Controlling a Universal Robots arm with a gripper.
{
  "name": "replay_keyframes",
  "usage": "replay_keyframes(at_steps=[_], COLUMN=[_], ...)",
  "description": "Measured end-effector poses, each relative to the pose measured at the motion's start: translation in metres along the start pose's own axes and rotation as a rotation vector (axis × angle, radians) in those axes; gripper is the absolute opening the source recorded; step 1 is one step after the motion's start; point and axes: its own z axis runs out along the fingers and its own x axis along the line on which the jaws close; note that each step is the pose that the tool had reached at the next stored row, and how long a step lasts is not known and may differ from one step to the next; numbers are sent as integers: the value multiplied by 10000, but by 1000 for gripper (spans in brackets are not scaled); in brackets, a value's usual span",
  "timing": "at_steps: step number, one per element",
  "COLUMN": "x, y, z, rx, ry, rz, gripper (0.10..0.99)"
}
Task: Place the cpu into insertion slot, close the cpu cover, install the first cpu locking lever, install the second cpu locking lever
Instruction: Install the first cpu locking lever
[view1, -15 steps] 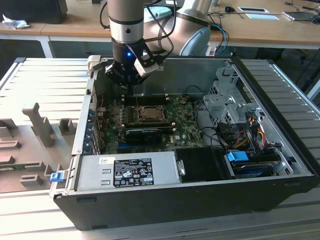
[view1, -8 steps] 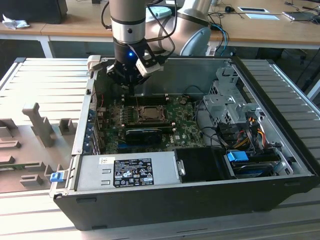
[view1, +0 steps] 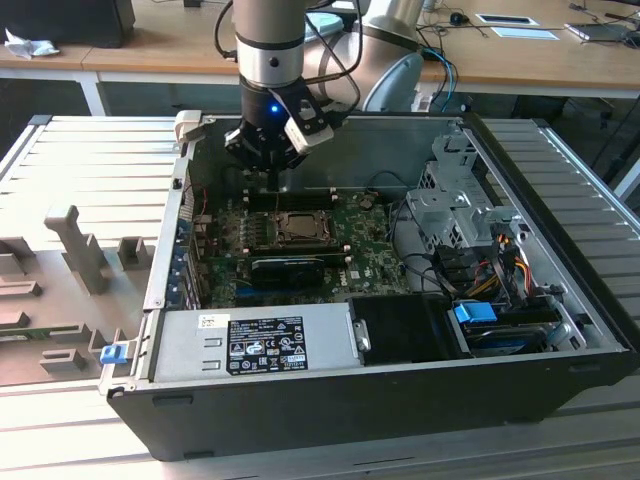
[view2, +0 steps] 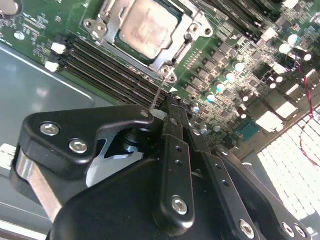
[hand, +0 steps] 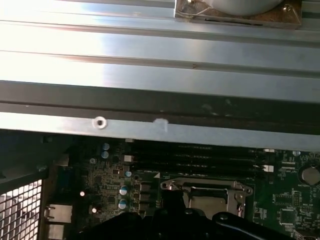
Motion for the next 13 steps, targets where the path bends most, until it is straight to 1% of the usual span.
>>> replay_keyframes(at_steps=[2, 9, 13], x=[-48, -146, -180], y=[-3, -10, -12], z=[0, 2, 2], rx=[0, 1, 1], ry=[1, 1, 1], rz=[0, -1, 0], gripper=[106, 106, 106])
